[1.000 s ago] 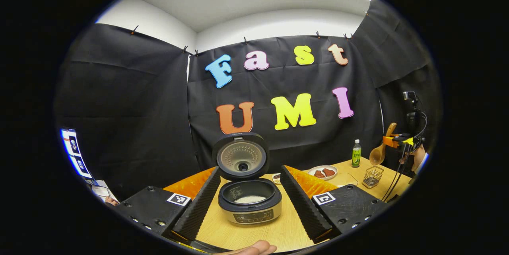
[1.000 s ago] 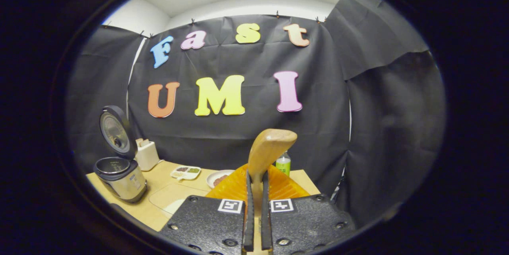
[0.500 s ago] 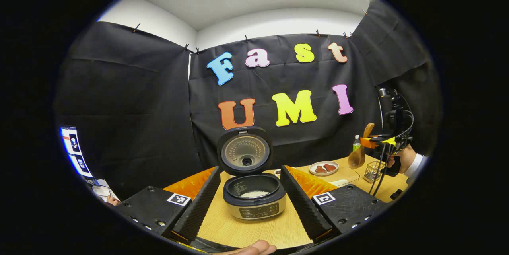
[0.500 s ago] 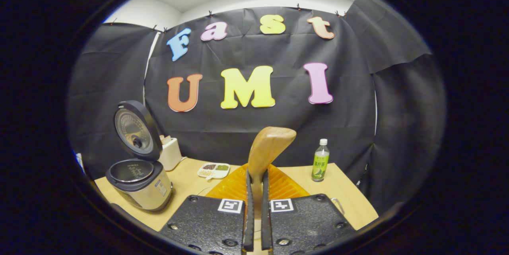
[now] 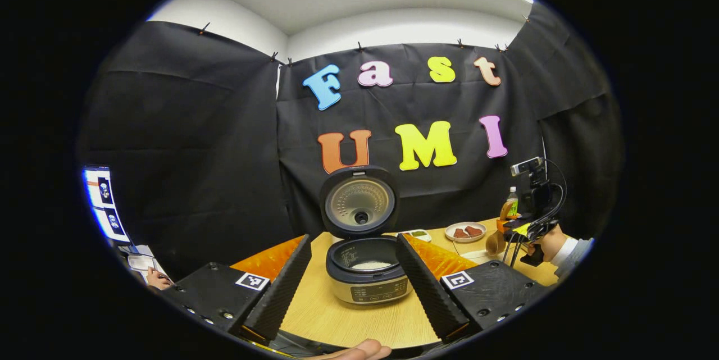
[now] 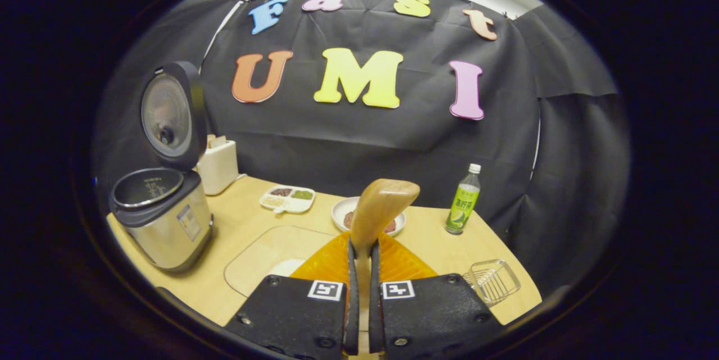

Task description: Close the left gripper, press the button to open the rice cooker; take a wooden spoon from the chopstick holder with the right hand, scoop a spoonful of rice and pour it into the rice cooker, then put the wooden spoon back into the chopstick holder.

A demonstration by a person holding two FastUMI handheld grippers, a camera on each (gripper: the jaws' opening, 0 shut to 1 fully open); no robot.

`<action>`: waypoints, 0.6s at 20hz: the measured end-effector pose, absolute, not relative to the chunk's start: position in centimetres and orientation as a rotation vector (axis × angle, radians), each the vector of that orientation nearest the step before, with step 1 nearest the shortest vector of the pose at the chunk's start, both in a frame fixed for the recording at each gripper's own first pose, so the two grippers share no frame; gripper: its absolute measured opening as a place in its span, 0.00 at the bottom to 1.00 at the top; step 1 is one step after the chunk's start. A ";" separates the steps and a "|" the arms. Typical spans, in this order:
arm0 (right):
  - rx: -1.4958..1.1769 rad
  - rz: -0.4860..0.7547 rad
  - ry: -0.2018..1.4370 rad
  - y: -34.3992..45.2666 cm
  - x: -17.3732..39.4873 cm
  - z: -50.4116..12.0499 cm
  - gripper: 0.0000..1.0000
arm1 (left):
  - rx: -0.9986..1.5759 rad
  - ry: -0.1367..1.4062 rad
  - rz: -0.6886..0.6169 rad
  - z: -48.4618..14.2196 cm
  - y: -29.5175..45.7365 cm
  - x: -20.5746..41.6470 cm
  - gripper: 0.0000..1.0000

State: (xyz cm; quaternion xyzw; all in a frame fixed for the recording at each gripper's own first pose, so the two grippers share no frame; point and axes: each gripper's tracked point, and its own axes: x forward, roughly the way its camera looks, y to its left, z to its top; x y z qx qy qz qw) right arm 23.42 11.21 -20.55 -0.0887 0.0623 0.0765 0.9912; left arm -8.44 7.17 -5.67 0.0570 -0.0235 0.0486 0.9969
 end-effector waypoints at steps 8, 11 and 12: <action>-0.086 0.244 0.151 15.6 22.4 -23.1 0.12 | 0.088 -0.004 0.101 -7.5 8.1 -7.7 0.96; 0.009 0.300 0.182 17.7 21.7 -23.4 0.11 | 0.092 -0.004 0.108 -7.5 8.5 -7.9 0.96; 0.050 0.317 0.197 18.1 21.5 -23.5 0.11 | 0.090 -0.005 0.111 -7.5 8.8 -8.0 0.96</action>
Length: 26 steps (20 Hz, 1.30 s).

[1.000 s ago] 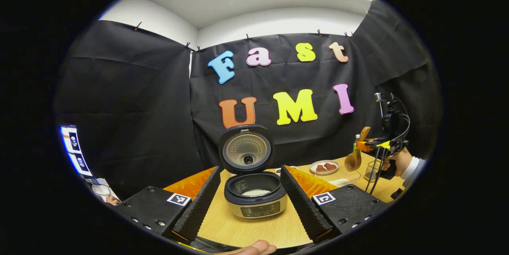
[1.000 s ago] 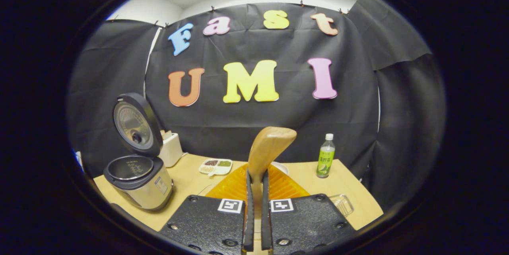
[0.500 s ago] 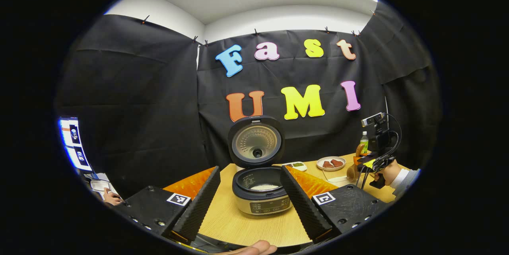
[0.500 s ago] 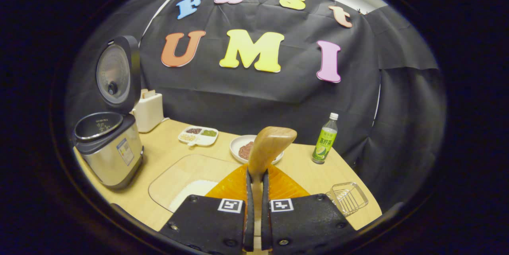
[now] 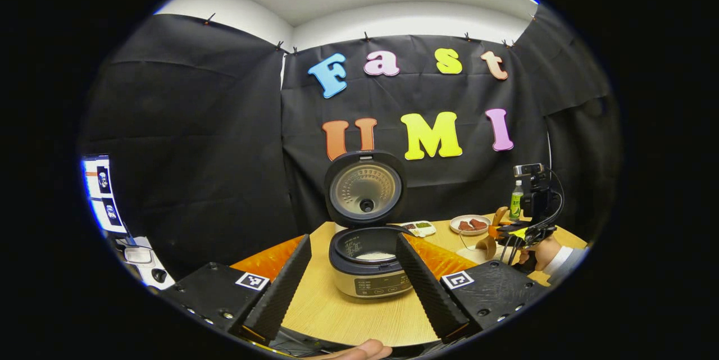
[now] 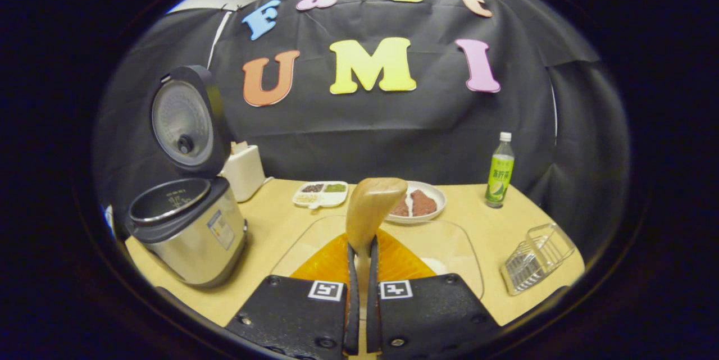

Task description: Close the left gripper, press the button to open the rice cooker; take a wooden spoon from the chopstick holder with the right hand, scoop a spoonful of rice and pour it into the rice cooker, then put the wooden spoon back into the chopstick holder.

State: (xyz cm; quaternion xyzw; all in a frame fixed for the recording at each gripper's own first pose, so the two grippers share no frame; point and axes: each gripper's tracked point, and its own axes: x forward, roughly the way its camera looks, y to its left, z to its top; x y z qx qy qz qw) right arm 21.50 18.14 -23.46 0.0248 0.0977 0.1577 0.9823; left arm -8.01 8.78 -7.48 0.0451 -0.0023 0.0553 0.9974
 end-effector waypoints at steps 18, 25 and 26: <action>0.729 0.264 0.250 10.9 21.3 -19.6 0.08 | 0.099 0.006 0.122 -7.7 9.4 -8.4 0.96; 0.997 0.211 0.233 8.7 20.2 -17.3 0.08 | 0.113 0.003 0.112 -7.5 8.9 -8.7 0.96; 1.014 0.218 0.234 9.1 19.7 -16.9 0.08 | 0.112 -0.003 0.110 -7.5 9.0 -8.8 0.96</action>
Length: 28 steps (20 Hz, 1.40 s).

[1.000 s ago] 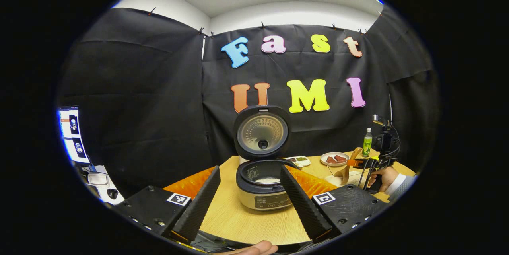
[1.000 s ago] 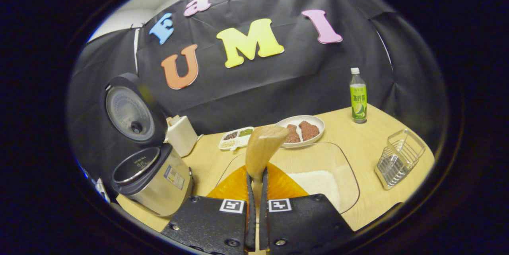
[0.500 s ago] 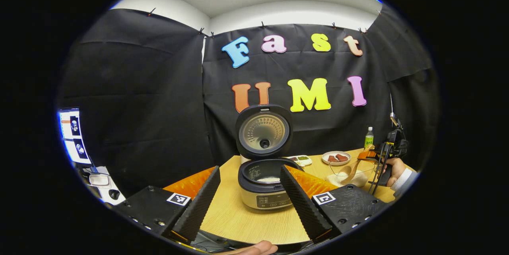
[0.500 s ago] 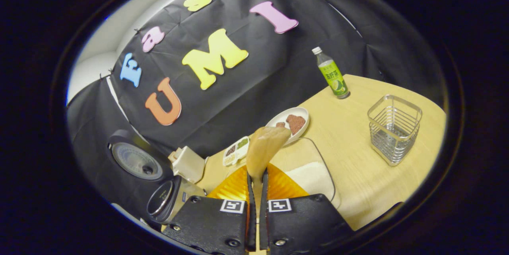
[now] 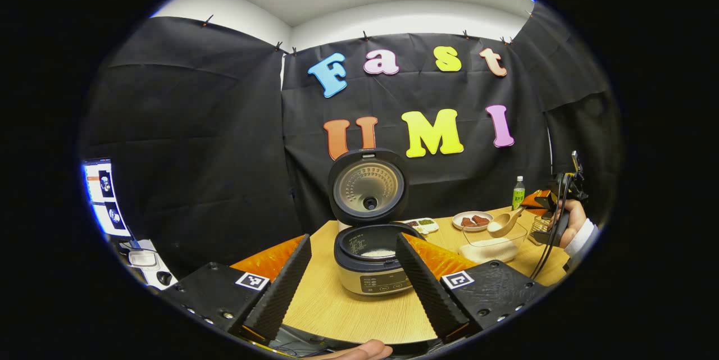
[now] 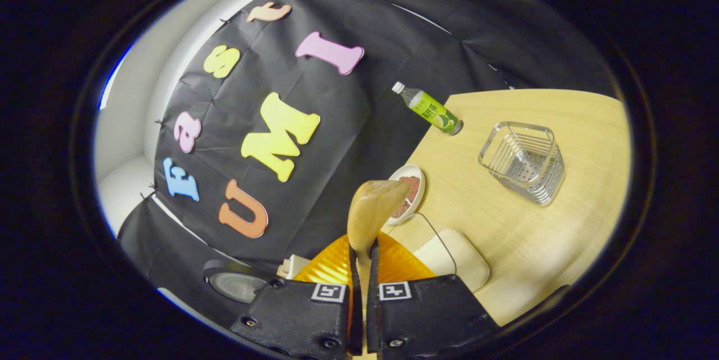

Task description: Close the left gripper, press the button to open the rice cooker; take a wooden spoon from the chopstick holder with the right hand, scoop a spoonful of rice and pour it into the rice cooker, then put the wooden spoon back into the chopstick holder.

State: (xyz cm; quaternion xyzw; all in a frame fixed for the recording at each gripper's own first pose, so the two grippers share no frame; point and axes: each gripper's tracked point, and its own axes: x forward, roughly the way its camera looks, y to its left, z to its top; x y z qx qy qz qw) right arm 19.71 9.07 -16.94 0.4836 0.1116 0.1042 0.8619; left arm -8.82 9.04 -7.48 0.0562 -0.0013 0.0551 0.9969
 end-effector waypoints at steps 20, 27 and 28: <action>0.797 0.467 0.192 32.9 12.8 -8.4 0.08 | 0.097 0.030 0.189 -9.4 16.9 -12.5 0.96; 0.335 0.474 -0.006 37.9 11.3 -4.5 0.08 | 0.067 0.013 0.203 -9.0 18.9 -13.4 0.96; 0.284 0.460 -0.033 38.1 11.3 -4.1 0.05 | 0.069 0.011 0.205 -9.0 19.0 -13.4 0.96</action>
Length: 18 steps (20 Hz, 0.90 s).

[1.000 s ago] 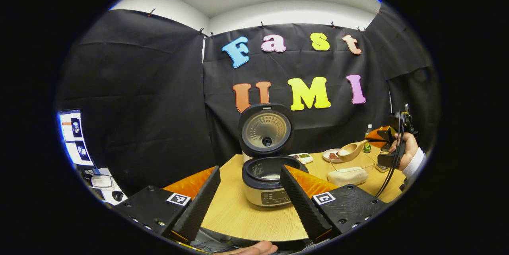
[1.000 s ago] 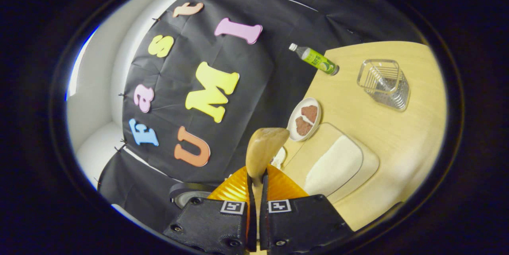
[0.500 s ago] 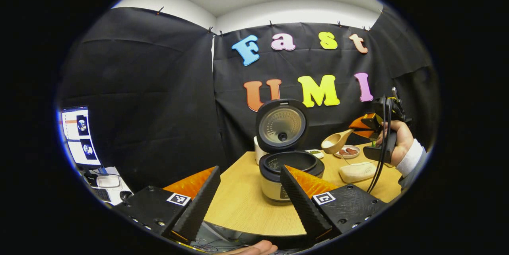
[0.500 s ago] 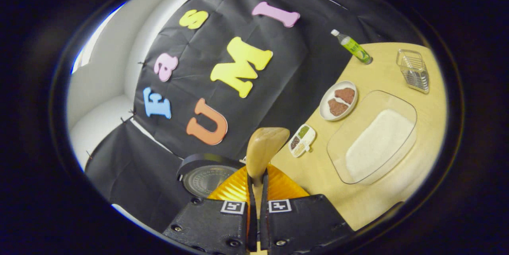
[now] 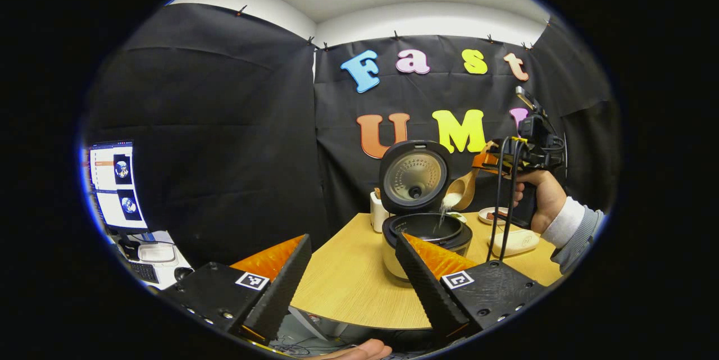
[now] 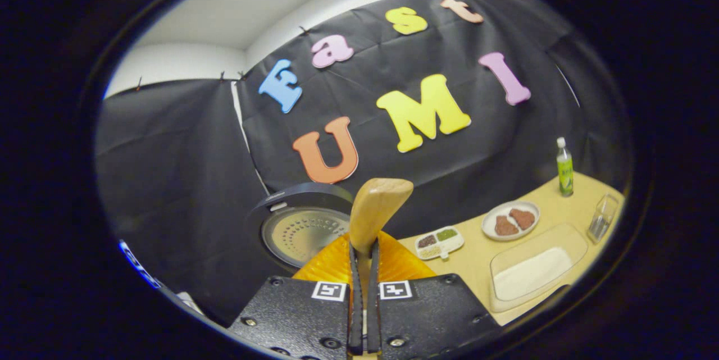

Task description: Close the left gripper, press the button to open the rice cooker; take a wooden spoon from the chopstick holder with the right hand, scoop a spoonful of rice and pour it into the rice cooker, then put the wooden spoon back into the chopstick holder.

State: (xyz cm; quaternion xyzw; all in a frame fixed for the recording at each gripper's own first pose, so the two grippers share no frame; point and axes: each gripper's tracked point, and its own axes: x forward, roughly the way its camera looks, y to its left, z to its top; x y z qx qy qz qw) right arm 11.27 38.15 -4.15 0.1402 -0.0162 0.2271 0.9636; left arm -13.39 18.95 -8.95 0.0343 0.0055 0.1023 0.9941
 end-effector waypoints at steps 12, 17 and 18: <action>0.005 0.519 -0.077 40.8 10.8 -6.2 0.08 | 0.076 -0.002 0.177 -8.7 17.4 -13.5 0.96; -0.228 0.556 -0.145 42.1 9.5 -7.4 0.08 | 0.094 0.008 0.159 -9.2 16.1 -13.2 0.96; -0.265 0.561 -0.163 42.3 9.2 -7.5 0.08 | 0.090 0.011 0.153 -9.3 15.8 -13.1 0.96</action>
